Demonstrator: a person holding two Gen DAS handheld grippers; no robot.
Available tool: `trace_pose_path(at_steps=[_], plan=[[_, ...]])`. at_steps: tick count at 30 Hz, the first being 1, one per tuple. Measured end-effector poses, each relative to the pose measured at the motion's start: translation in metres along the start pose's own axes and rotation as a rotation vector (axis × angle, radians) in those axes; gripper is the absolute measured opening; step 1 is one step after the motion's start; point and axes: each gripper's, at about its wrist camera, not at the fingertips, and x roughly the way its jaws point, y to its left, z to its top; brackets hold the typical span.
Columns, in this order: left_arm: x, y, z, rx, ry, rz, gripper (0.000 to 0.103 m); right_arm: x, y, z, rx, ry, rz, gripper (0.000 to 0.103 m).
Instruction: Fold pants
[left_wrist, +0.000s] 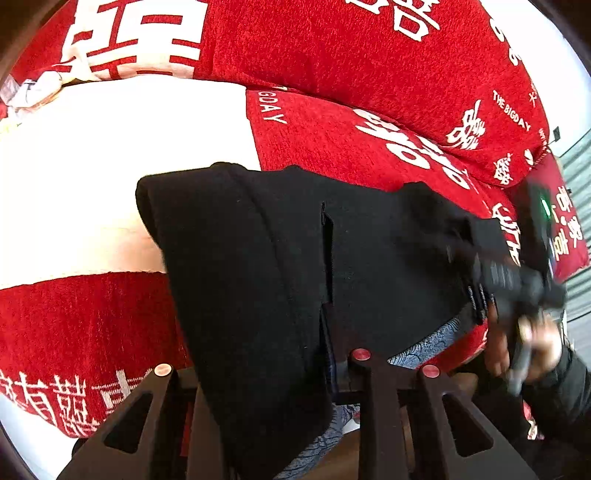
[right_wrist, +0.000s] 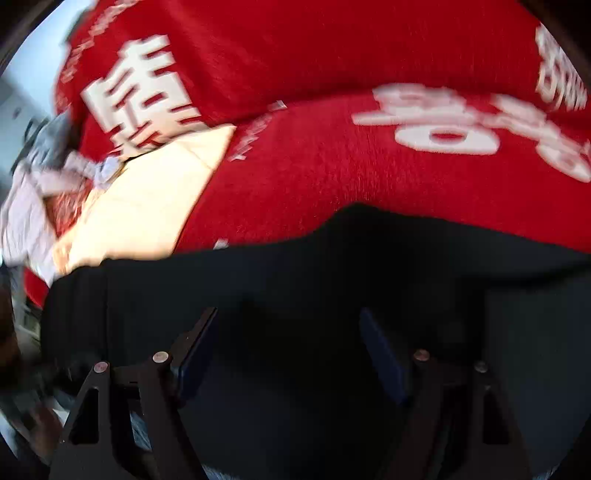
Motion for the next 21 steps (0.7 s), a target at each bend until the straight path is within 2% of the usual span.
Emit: trace_pose_path(at_steps=[4,6,11,15,19,21], plan=[[-0.001,-0.007,0.0,0.014,-0.001,0.023,0.024,-0.016,0.014,-0.047,-0.08,-0.001,-0.04,0.082],[0.003,-0.012,0.003,0.014,0.003,0.031,0.024,-0.021,0.02,-0.059,-0.13,0.01,-0.057,0.082],[-0.005,-0.025,0.007,0.013,0.013,0.036,0.023,-0.025,0.011,-0.061,-0.09,0.031,-0.03,0.082],[-0.022,-0.042,0.01,0.04,-0.007,0.039,0.023,-0.031,0.022,-0.071,-0.152,0.051,-0.096,0.082],[-0.037,-0.061,0.017,0.076,-0.017,0.043,0.023,-0.042,0.027,-0.069,-0.16,-0.005,-0.061,0.083],[-0.043,-0.074,0.02,0.103,-0.028,0.045,0.023,-0.02,0.017,-0.069,-0.114,0.082,-0.066,0.083]])
